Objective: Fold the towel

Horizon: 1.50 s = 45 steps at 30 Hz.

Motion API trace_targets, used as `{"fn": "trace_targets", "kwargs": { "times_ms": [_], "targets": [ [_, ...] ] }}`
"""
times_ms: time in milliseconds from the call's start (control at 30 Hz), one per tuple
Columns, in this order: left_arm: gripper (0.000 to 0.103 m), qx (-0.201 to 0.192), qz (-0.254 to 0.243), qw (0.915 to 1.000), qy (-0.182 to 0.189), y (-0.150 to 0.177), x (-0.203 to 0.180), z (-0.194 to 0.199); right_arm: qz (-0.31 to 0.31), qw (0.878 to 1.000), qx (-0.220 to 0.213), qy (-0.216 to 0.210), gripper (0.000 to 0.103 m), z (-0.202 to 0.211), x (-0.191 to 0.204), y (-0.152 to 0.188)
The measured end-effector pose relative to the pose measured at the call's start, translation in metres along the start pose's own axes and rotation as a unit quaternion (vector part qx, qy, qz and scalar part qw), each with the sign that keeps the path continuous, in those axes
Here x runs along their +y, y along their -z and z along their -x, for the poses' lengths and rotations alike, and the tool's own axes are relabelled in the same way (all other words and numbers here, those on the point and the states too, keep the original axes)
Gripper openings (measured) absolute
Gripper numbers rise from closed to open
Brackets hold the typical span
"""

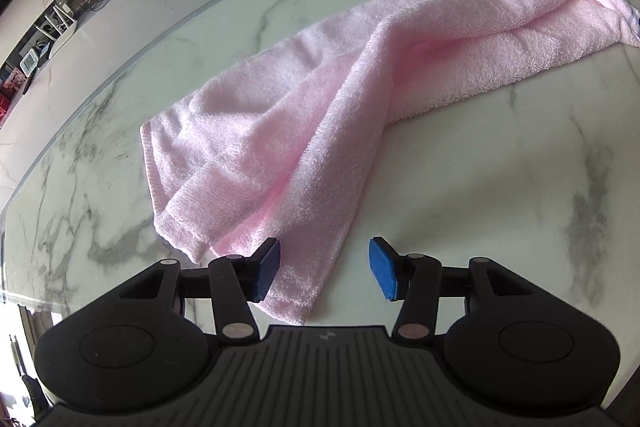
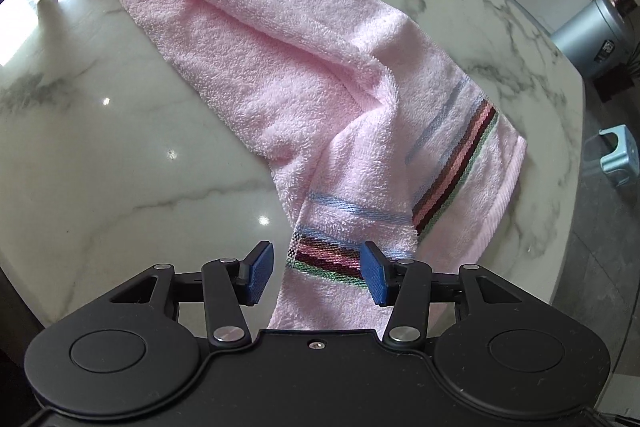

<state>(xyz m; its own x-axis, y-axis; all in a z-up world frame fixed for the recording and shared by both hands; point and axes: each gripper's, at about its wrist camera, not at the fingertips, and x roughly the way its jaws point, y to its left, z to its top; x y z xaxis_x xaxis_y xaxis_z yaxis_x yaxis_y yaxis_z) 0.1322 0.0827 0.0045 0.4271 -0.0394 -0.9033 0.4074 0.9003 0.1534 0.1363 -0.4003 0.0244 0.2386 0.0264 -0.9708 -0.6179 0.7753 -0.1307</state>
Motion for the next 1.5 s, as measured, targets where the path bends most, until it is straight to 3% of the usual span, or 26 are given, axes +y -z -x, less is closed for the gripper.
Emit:
{"fn": "trace_targets", "kwargs": {
  "times_ms": [133,267,300,333,533,900,1167,1333,1500],
  "targets": [
    [0.045,0.002,0.05,0.9984,0.025,-0.002,0.014,-0.003,-0.005,1.0,0.003,-0.009,0.026,-0.005,0.0,0.005],
    [0.017,0.009,0.071,0.997,0.028,-0.002,0.019,-0.002,-0.018,1.0,0.001,-0.014,0.006,-0.002,-0.005,0.006],
    [0.008,0.01,0.073,0.9969,0.027,-0.002,0.02,-0.002,-0.021,1.0,0.001,-0.019,0.006,-0.001,-0.006,0.006],
    [0.006,0.011,0.075,0.9968,0.025,-0.002,0.021,-0.001,-0.019,1.0,0.001,-0.02,0.006,0.0,-0.007,0.006],
    [0.005,-0.005,0.096,0.9947,0.036,0.0,0.033,0.015,-0.009,1.0,-0.011,-0.026,0.006,0.021,-0.01,0.006],
    [0.004,0.002,0.081,0.9967,-0.002,0.015,0.061,0.068,0.031,0.999,0.012,-0.003,0.006,0.063,-0.018,0.024],
    [0.004,0.045,0.042,0.998,0.011,0.046,0.053,0.094,0.083,0.995,0.049,-0.033,0.006,0.078,0.0,0.051],
    [0.004,0.09,0.005,0.9957,0.021,0.065,0.037,0.091,0.115,0.989,0.073,-0.057,0.006,0.072,0.02,0.062],
    [0.008,0.116,0.0,0.9929,0.022,0.078,0.032,0.083,0.129,0.985,0.089,-0.068,0.009,0.059,0.033,0.06]
  ]
}}
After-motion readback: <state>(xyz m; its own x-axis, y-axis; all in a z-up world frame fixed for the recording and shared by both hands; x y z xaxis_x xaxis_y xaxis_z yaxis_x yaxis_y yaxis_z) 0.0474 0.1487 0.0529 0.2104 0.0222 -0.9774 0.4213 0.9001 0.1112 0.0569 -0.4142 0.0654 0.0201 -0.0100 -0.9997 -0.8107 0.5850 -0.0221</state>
